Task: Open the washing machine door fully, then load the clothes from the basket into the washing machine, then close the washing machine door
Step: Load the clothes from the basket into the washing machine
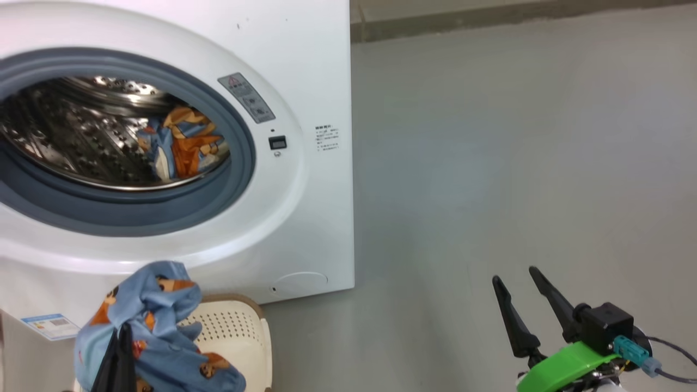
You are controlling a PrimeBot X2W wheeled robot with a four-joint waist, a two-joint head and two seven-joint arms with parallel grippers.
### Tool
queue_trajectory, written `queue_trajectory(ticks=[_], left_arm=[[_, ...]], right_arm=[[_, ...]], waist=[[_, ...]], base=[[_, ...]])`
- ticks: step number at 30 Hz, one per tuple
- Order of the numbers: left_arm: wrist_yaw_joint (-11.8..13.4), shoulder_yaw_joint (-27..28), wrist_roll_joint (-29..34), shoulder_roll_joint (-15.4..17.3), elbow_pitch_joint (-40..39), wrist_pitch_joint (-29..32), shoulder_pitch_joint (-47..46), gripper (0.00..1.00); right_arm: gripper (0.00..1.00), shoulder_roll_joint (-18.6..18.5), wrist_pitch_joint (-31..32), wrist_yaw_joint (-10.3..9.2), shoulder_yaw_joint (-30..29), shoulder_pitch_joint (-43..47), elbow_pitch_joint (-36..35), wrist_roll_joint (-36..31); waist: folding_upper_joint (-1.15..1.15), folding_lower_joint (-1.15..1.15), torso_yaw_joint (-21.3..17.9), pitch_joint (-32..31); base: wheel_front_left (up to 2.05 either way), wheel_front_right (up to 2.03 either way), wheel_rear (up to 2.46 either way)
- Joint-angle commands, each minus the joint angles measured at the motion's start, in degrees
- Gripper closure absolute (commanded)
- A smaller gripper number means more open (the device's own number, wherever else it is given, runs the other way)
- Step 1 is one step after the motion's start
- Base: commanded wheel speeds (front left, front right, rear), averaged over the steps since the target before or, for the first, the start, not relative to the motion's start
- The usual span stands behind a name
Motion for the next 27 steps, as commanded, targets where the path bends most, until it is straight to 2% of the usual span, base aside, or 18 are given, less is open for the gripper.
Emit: queue_trajectory(ticks=[1,15,21,27], left_arm=[[0.38,1.89,-0.57,0.66,-1.8,-0.37,-0.67,1.0],[0.27,2.13,-1.29,0.65,-1.0,-0.37,0.44,1.0],[-0.24,1.7,-1.7,0.65,-0.44,-0.37,-2.86,1.0],[-1.29,2.83,-1.06,0.65,1.56,-0.37,-10.13,1.0]], right_arm=[[0.0,-0.25,-0.34,0.16,0.87,0.04,-1.3,-0.25],[0.0,0.18,-0.34,0.16,1.02,1.41,-1.69,-0.31],[0.0,0.53,-0.34,0.16,1.2,0.62,-2.0,-0.2],[0.0,0.72,-0.34,0.16,1.4,-1.3,-2.67,-0.28]], waist=[[0.0,0.0,0.31,-0.95],[0.0,0.0,0.26,-1.07],[0.0,0.0,-0.02,2.24],[0.0,0.0,-0.73,7.48]], base=[[0.0,0.0,0.0],[0.0,0.0,0.0],[0.0,0.0,0.0],[0.0,0.0,0.0]])
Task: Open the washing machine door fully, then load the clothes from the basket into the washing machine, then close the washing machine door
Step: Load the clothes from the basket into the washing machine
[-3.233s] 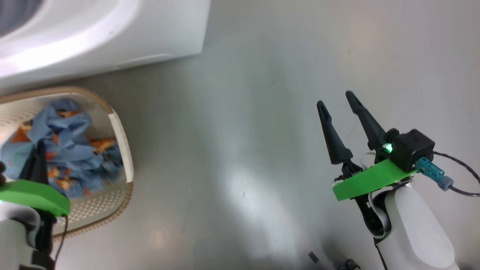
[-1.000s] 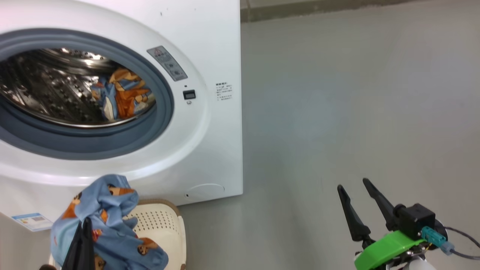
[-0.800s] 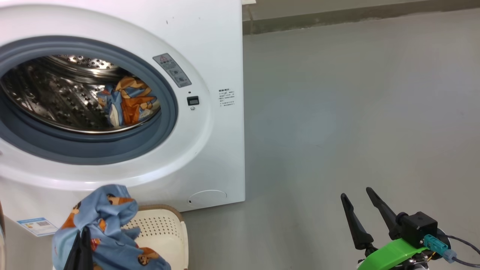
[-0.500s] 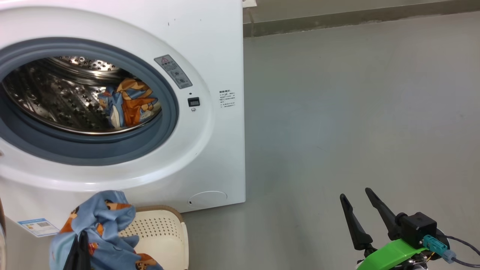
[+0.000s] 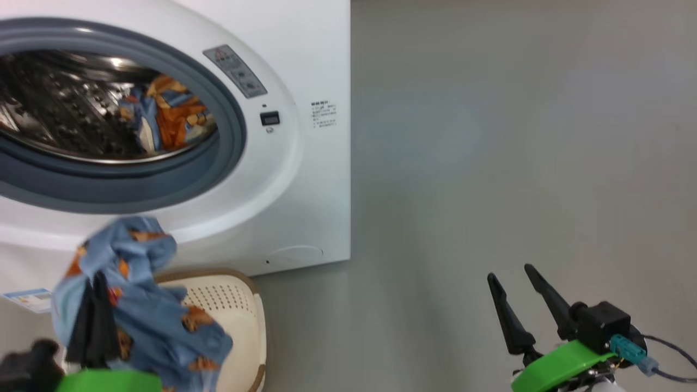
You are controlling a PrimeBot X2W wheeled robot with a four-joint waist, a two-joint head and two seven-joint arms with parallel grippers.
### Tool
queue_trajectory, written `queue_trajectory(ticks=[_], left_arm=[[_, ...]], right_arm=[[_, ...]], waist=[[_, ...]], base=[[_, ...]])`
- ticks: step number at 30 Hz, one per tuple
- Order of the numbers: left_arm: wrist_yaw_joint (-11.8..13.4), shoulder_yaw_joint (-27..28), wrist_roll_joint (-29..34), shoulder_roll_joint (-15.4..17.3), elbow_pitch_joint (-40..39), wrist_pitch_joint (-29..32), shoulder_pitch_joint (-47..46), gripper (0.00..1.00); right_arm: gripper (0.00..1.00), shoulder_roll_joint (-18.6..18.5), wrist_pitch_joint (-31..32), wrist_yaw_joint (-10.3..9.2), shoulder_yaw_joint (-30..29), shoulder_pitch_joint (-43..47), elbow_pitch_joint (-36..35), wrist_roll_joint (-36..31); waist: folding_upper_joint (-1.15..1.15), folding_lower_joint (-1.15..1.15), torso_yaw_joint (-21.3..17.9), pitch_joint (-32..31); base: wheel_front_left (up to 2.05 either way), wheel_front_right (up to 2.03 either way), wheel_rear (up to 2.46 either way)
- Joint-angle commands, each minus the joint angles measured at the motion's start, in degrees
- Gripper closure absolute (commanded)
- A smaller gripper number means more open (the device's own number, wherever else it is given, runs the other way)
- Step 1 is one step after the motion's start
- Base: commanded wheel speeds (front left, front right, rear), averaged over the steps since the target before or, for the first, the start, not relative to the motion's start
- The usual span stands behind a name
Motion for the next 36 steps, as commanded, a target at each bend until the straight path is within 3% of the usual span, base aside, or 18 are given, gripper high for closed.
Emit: queue_trajectory(ticks=[1,7,12,28,36], left_arm=[[-0.54,2.5,0.57,0.67,-0.74,-0.37,-4.07,1.0],[-2.52,5.56,2.71,0.95,3.15,-0.37,-13.96,1.0],[-4.0,6.79,4.9,3.56,8.1,-0.37,-24.03,1.0],[-5.27,5.34,5.63,12.3,26.51,-0.36,-48.17,1.0],[-5.55,2.26,3.38,16.78,35.51,6.01,-61.38,1.0]], right_arm=[[0.0,-0.13,-0.34,0.16,1.4,-2.58,-1.61,-0.27],[0.0,-0.03,-0.34,0.16,1.75,-5.05,-2.19,-0.2],[0.0,0.36,-0.34,0.16,2.34,-7.2,-2.63,-0.12],[0.0,1.66,-0.34,0.16,3.16,-10.99,-3.13,0.43],[0.0,2.62,-0.34,0.16,3.96,-13.04,-3.07,1.08]], waist=[[0.0,0.0,-0.75,3.72],[0.0,0.0,-2.31,8.75],[0.0,0.0,-4.0,13.46],[0.0,0.0,-6.96,23.13],[0.0,0.0,-8.09,28.59]], base=[[0.0,0.0,0.0],[0.0,0.0,0.0],[0.0,0.0,0.0],[0.0,0.0,0.0],[0.0,0.0,0.0]])
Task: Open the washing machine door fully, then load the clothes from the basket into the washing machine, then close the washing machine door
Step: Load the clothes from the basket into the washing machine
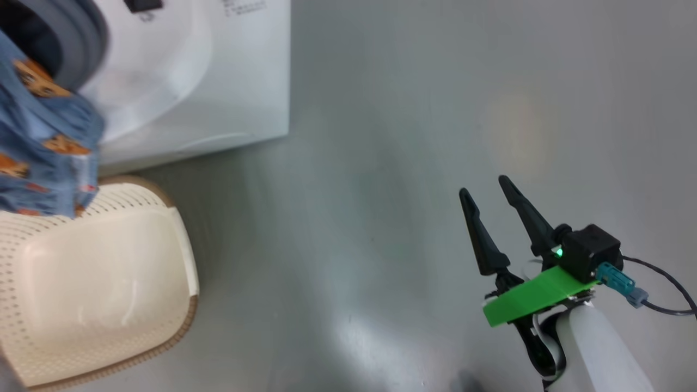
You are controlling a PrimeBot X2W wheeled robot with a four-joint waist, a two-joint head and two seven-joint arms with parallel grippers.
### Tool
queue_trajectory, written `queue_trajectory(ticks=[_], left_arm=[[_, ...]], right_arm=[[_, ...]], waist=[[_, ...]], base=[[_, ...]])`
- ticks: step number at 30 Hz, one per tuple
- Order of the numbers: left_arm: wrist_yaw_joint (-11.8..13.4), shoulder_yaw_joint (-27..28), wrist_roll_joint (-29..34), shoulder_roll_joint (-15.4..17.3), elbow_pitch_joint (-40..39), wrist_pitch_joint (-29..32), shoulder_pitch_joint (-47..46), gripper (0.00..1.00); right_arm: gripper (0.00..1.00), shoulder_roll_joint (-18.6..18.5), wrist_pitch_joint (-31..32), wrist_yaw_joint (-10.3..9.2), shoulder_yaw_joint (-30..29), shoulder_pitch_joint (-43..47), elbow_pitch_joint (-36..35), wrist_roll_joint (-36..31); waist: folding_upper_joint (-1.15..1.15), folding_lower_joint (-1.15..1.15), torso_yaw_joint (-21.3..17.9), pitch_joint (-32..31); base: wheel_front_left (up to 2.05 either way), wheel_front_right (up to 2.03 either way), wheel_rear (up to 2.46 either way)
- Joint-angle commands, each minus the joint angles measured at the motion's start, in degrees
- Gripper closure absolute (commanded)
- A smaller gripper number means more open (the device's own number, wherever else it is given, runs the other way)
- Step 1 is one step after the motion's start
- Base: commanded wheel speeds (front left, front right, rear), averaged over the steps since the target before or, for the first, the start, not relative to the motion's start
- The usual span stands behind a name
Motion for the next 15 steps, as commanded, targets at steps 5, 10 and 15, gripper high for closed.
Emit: queue_trajectory(ticks=[5,10,15], left_arm=[[-0.24,-3.7,-4.02,6.47,2.05,9.9,-9.68,1.0],[-0.25,-6.64,-8.78,9.13,2.75,20.69,-16.38,1.0],[-0.25,-7.44,-10.43,11.67,2.28,26.51,-20.01,1.0]], right_arm=[[0.0,1.13,-0.34,0.16,2.33,-1.55,-0.93,1.61],[0.0,1.58,-0.34,0.16,3.09,-2.77,-0.73,2.4],[0.0,1.79,-0.34,0.16,3.91,-3.96,-0.74,3.33]], waist=[[0.0,-0.01,-1.81,6.54],[0.0,-0.01,-2.32,9.98],[0.0,-0.01,-3.13,12.81]], base=[[0.0,0.0,0.0],[0.0,0.0,0.0],[0.0,0.0,0.0]])
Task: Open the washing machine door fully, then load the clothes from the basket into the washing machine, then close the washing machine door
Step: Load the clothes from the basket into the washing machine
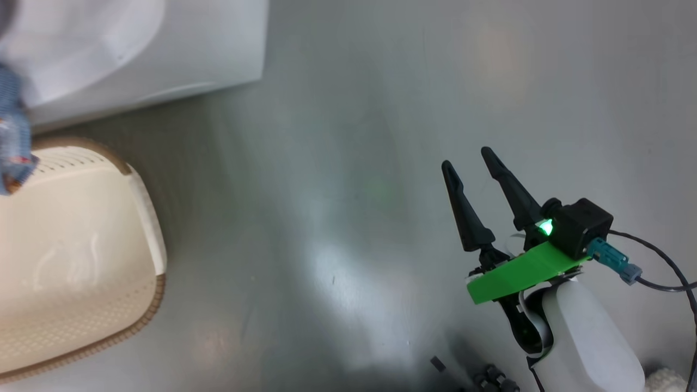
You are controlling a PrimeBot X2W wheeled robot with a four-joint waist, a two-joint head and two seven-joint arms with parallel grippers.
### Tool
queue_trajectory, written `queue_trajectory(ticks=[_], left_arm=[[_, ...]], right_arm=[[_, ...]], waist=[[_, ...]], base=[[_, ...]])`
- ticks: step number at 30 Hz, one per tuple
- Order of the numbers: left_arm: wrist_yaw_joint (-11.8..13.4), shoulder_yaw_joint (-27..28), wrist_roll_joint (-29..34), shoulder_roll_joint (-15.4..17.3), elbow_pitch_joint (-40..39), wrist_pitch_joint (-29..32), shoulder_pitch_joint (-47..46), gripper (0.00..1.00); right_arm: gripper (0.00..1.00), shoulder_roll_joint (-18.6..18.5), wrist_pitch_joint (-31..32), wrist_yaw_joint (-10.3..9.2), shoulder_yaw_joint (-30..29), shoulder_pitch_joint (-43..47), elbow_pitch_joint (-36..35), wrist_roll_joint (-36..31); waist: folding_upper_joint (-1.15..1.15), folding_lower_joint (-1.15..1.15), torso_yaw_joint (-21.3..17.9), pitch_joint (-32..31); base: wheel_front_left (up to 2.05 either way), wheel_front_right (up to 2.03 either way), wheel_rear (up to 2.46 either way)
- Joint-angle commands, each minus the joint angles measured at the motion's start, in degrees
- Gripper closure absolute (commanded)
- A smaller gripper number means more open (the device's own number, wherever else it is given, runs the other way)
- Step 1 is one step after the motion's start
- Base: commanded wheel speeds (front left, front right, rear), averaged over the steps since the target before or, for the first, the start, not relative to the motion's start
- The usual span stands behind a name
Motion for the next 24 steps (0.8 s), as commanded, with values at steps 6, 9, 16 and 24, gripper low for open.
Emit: queue_trajectory(ticks=[6,9,16,24], left_arm=[[-0.09,0.13,-0.48,5.03,-3.32,1.26,-3.2,1.0],[-0.09,-0.93,-0.25,5.79,-4.82,-0.77,-4.05,1.0],[-0.09,-5.34,3.39,9.3,-8.53,-15.35,-7.05,1.0],[-0.1,-11.95,6.9,11.83,-7.05,-29.29,-12.92,1.0]], right_arm=[[0.0,0.57,-0.34,0.16,2.15,-0.19,-1.35,1.56],[0.0,0.57,-0.34,0.16,2.39,-0.57,-1.65,2.04],[0.0,0.58,-0.34,0.16,3.32,-1.29,-1.51,2.67],[0.0,0.58,-0.34,0.16,4.13,-1.37,-0.83,3.28]], waist=[[0.0,-0.01,-1.56,5.14],[0.0,-0.01,-1.65,6.47],[0.0,-0.01,-2.0,8.1],[0.0,-0.01,-2.42,7.77]], base=[[0.0,0.0,0.0],[0.0,0.0,0.0],[0.0,0.0,0.0],[0.0,0.0,0.0]])
